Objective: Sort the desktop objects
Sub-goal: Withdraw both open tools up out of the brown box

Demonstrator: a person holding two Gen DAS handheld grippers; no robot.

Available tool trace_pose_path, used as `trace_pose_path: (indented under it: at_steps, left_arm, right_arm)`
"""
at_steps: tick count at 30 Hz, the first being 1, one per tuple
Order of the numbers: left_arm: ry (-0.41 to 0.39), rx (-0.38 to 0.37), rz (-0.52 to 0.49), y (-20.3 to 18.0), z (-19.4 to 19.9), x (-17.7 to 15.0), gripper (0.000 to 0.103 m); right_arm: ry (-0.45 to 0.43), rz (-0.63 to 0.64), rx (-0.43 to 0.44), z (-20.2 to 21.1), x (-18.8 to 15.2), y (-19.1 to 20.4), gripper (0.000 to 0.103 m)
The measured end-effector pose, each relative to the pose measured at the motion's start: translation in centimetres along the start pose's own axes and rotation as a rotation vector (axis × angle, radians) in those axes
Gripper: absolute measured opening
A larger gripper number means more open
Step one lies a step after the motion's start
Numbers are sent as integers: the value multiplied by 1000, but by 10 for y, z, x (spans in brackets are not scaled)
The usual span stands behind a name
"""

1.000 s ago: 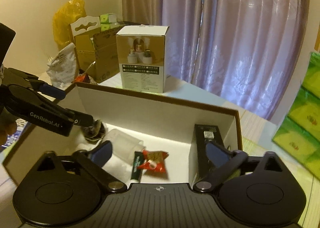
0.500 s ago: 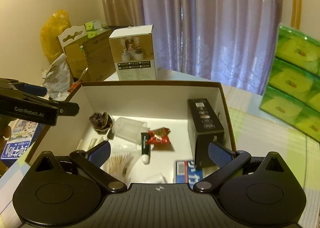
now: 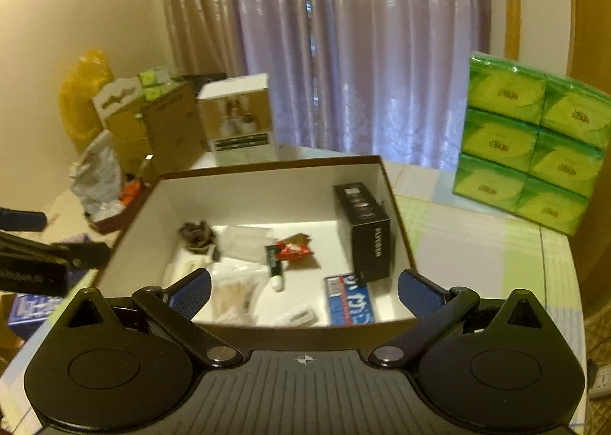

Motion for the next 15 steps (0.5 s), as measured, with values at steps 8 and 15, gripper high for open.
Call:
trace_pose_path:
  at_steps: [8,15]
  left_arm:
    - [0,14,33,-3,50,-26,102]
    - [-3,31,63,-7,89,-47,102]
  right_arm:
    - [-9,12,29,43,-21,16,101]
    - [-40,35,35,79,-32,23,101]
Point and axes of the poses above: each gripper's, at about its wrist camera, not at the fingertips, and z roughly against the way its jaws point, y to its left, x to its top, the point moved 1 cm from there along -z, roughly the way its jaws point, and after that the axes turned 12 degrees about x, right-handed, at the moved point
